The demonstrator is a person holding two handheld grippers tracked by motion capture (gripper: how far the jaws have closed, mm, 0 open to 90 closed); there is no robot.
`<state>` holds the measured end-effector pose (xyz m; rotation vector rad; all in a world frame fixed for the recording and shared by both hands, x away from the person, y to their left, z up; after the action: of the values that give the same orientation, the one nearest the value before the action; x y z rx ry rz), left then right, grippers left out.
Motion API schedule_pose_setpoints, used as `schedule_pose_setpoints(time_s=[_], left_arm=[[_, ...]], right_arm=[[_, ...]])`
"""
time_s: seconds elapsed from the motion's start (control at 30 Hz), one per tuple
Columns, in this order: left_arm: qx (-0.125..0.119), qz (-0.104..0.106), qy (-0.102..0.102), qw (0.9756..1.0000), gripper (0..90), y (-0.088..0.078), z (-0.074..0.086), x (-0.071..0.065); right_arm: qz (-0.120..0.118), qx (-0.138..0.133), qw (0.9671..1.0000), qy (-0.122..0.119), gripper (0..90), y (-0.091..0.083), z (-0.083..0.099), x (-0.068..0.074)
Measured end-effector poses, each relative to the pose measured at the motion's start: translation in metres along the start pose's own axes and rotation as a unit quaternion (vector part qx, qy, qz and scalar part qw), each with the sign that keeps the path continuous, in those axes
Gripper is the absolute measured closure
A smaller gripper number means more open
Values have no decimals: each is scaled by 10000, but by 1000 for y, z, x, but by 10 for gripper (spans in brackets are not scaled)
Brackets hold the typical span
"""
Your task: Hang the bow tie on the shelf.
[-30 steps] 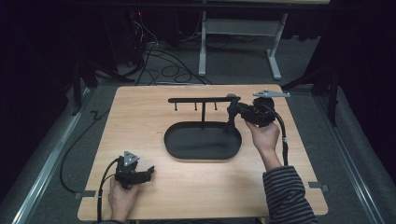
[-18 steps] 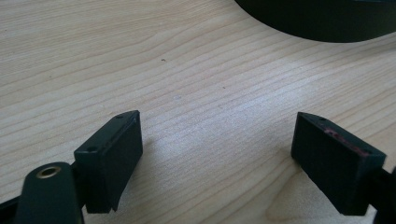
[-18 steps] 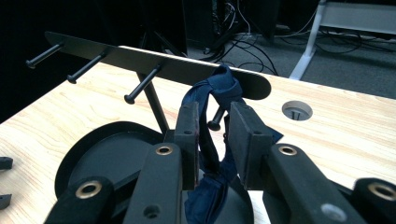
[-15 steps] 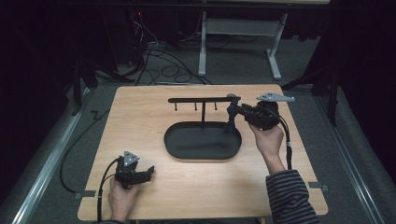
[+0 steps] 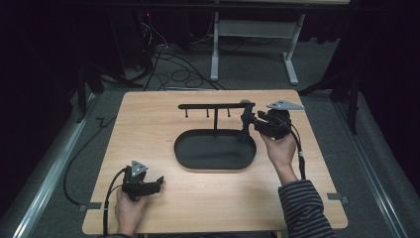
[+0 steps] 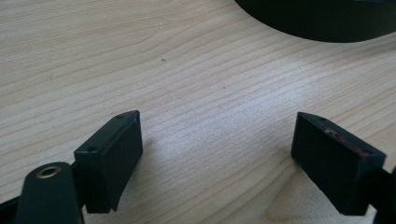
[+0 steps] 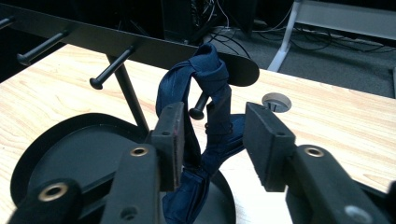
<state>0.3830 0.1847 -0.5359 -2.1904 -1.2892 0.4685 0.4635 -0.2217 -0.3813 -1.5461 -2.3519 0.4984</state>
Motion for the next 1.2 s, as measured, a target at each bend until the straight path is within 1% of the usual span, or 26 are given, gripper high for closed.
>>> schedule_pose_setpoints(time_s=[0.17, 0.27, 0.37, 0.5, 0.6, 0.73, 0.9, 1.2], left_arm=[[0, -1, 1, 10000, 170, 0, 0, 0], [0, 0, 1, 10000, 170, 0, 0, 0], [-1, -1, -1, 10000, 170, 0, 0, 0], [1, -3, 1, 10000, 170, 0, 0, 0], [0, -1, 1, 10000, 170, 0, 0, 0], [0, 0, 1, 10000, 170, 0, 0, 0], [0, -1, 1, 10000, 170, 0, 0, 0], [-7, -5, -8, 10000, 170, 0, 0, 0]], right_arm=[[16, 57, 10000, -33, 557, 10, 2, 5], [28, 99, 9999, 22, 550, 14, 3, 7], [35, 114, 9999, 54, 544, 15, 4, 6], [65, 86, 9999, 127, 533, 13, 4, 2], [79, 54, 9998, 184, 531, 9, 4, -2], [42, 15, 9999, 140, 530, 3, 5, -2], [-16, -1, 9999, 168, 535, -5, 8, -3], [-93, -183, 9996, 173, 546, -36, 14, -8]])
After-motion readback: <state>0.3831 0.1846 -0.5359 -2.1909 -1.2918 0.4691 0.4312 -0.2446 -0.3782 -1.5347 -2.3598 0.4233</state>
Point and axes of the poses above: each handheld gripper's, and its own axes: y roughly forward along the jaws, z roughly out of its underside, x roughly to its left, the point moved 4 cm from there along y, roughly forward along the jaws, and after that the axes turned 5 degrees about -x, right-handed, at the moved point
